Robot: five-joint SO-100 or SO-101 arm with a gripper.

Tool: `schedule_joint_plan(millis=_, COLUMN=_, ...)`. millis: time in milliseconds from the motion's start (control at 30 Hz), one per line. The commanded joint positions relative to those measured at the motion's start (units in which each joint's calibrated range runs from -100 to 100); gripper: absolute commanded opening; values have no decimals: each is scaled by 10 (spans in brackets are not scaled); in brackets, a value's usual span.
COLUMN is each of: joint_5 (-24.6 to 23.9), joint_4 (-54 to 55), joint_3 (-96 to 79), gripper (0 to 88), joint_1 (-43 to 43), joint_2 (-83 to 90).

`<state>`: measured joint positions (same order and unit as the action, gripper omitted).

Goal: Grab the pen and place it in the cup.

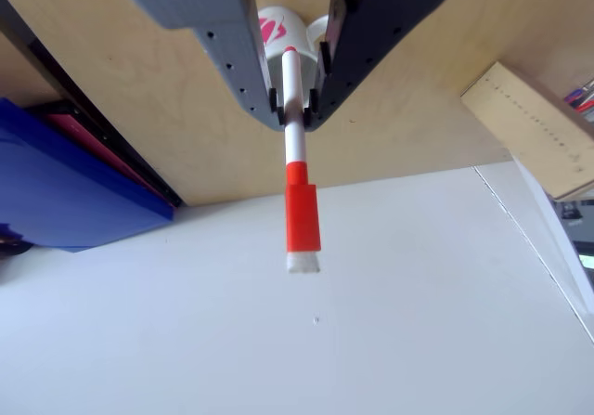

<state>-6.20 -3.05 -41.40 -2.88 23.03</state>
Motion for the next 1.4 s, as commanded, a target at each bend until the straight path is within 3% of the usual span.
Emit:
schedule_joint_plan(millis=0, joint_5=-3, joint_4=15, joint_3=75, gripper=9, joint_1=-1, joint_2=-57)
schedule_joint_plan(millis=900, joint_5=2, joint_4=244, joint_3=104, gripper=9, joint_1=-29, joint_2=-240)
schedule_joint_plan(millis=1367, joint_5=0, joint_4=256, joint_3=80, gripper=9, joint_1=16, joint_2=-266)
